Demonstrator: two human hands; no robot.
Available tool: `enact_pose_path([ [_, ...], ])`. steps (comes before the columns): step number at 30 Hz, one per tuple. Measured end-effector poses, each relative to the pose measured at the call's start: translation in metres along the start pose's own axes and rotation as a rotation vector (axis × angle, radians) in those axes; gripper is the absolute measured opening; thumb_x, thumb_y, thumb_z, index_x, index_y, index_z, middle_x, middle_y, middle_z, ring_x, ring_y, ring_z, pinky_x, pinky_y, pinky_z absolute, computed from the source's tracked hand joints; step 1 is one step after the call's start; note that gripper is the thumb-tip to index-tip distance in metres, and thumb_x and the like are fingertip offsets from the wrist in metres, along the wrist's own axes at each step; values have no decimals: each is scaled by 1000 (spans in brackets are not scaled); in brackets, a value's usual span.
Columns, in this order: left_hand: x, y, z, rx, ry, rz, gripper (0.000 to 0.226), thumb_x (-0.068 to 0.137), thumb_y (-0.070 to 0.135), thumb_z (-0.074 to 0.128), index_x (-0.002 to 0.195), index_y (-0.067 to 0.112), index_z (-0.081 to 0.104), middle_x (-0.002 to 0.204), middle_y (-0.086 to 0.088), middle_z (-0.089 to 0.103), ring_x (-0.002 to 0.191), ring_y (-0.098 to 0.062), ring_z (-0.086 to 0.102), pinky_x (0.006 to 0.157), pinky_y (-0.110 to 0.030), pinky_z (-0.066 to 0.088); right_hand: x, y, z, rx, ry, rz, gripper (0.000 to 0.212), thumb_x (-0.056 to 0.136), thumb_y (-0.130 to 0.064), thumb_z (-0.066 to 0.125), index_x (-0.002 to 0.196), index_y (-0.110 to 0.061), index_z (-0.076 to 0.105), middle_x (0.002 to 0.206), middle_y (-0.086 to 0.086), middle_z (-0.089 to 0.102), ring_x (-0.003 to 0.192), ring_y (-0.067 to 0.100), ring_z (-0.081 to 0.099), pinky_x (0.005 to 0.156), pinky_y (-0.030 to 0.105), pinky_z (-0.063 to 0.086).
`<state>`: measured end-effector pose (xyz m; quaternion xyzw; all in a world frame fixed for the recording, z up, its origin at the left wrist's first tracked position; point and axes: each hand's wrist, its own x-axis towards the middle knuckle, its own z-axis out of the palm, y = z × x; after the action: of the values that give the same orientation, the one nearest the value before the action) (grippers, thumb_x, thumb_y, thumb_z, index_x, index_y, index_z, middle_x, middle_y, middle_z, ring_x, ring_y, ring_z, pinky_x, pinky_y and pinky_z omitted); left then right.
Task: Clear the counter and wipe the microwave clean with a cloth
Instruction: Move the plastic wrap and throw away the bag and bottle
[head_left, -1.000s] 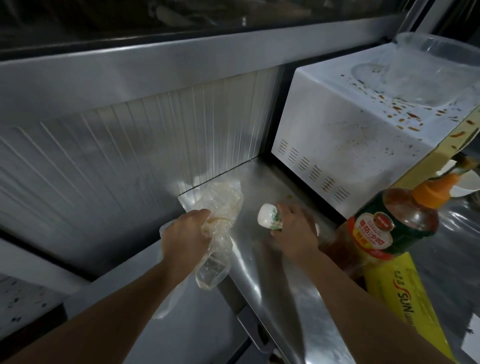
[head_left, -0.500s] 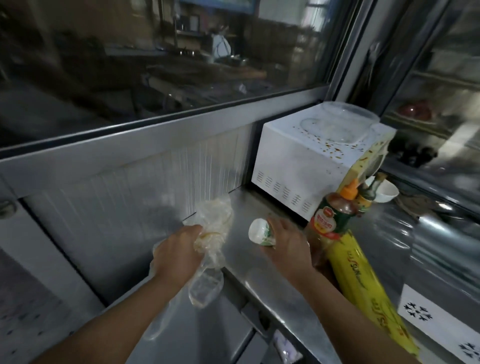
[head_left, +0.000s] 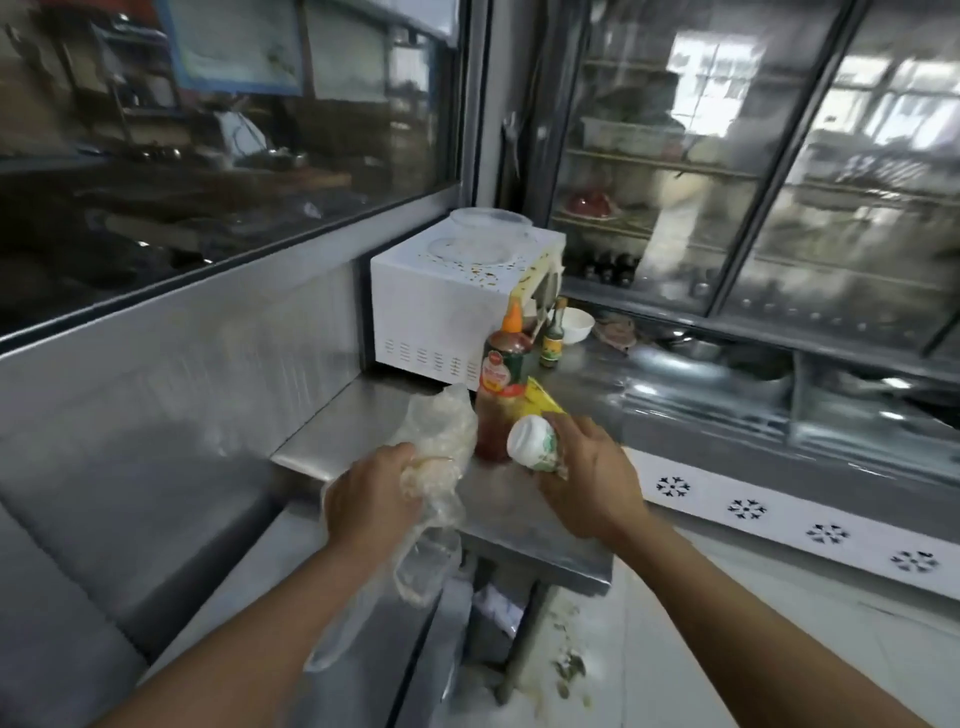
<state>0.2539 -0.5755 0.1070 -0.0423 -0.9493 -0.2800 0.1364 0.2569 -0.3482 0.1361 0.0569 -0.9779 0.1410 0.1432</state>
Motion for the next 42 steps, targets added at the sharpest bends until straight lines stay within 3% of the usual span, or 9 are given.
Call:
enact_pose_path([
  [12,-28,167,84,-117,-82,337,6,78,26,62,82,23,59,82,2,66,77,-29,61,56,-30,41,-122,130,-87,-33,168,311,60,76,-34,72,129,-24,46,118,2,58,101,24,56,75,35,48],
  [18,-64,292,144,-141,-201,494,11,76,25,66,79,25,55,88,1,64,87,-28,60,64,-35,46,-202,234,-141,-84,230,483,61,76,-37,71,129,-26,45,115,0,57,102,23,55,73,31,45],
  [23,-110,402,201,-174,-272,575,10,76,23,64,85,24,60,92,2,66,91,-28,62,67,-34,49,-271,325,-188,-82,269,575,62,75,-38,71,130,-25,44,115,1,57,102,24,55,73,33,45],
  [28,-164,517,256,-207,-290,630,13,73,23,64,84,26,58,91,5,66,90,-28,61,61,-29,37,-348,419,-239,-106,287,694,63,75,-40,71,130,-26,43,118,-1,55,104,23,54,73,31,44],
  [33,-190,585,291,-240,-347,702,18,70,20,66,74,26,49,82,5,63,83,-27,60,58,-29,34,-395,471,-265,-117,335,768,66,73,-41,73,130,-28,43,118,-1,56,100,23,56,68,28,40],
  [42,-214,715,388,-264,-446,853,24,69,19,62,89,30,57,88,9,65,88,-24,62,62,-27,38,-447,591,-295,-128,388,965,65,73,-43,73,130,-30,43,117,-3,56,99,22,57,70,30,43],
])
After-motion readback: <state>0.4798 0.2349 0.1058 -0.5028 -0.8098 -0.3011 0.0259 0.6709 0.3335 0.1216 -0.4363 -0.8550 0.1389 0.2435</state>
